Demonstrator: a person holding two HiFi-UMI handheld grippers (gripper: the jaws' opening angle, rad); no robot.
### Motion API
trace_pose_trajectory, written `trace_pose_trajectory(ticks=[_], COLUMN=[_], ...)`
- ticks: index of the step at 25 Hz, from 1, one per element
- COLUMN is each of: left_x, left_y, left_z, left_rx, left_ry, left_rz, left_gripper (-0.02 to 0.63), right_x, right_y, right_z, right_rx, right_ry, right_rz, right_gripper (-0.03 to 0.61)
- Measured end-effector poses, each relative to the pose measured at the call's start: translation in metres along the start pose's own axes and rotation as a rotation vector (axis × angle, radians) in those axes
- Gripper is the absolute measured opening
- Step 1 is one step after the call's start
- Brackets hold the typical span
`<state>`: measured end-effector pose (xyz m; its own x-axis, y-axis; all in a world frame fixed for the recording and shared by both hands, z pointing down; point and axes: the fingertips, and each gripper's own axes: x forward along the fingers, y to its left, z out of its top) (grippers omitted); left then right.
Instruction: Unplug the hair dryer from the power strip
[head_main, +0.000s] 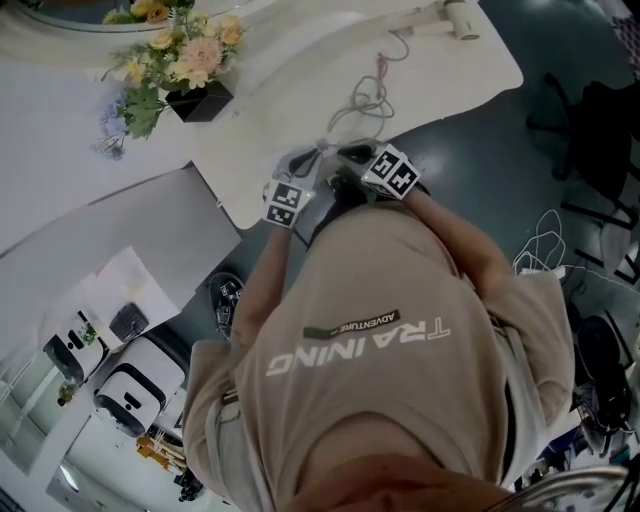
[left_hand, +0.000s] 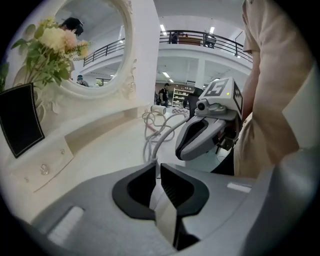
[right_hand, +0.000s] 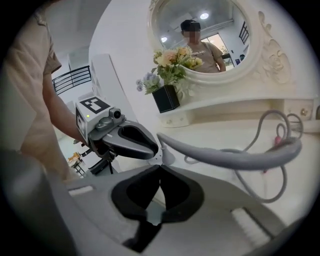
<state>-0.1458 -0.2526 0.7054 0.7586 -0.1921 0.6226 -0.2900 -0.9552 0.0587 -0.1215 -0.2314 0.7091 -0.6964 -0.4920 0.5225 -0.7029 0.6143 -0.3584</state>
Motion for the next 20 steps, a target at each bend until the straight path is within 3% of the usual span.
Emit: trace_pose_trajectory(ticks=[4,10,16,20], left_x=[0.006,0.021,0.032,0.033], left_y=[0.004,0.006,0.006,0.007], left_z=[0.003,0.005,0.01,0.011], left_rx=[0.039,0.096,0.131,0.119], left_ry=[0.002,0.016,0.032,0.036], left_rz=[-0.022,-0.086,-0.109,-0.122], left_gripper=[0.073,0.08,0.08,0.08], right_x=[0.01,0.021,0.022,0.022], right_y=[-0.01,-0.024,-0.009,-0.01], right_z=[0.0,-0.007,-0.008,-0.009], right_rx=[-0.012,-0.011,-0.158,-0.148], right_ry=[0.026,0.064,0.127,0.122], right_rz=[-0.055,-0.109,-0.066,-0.042], right_gripper=[0.005,0.005,0.005,0.005])
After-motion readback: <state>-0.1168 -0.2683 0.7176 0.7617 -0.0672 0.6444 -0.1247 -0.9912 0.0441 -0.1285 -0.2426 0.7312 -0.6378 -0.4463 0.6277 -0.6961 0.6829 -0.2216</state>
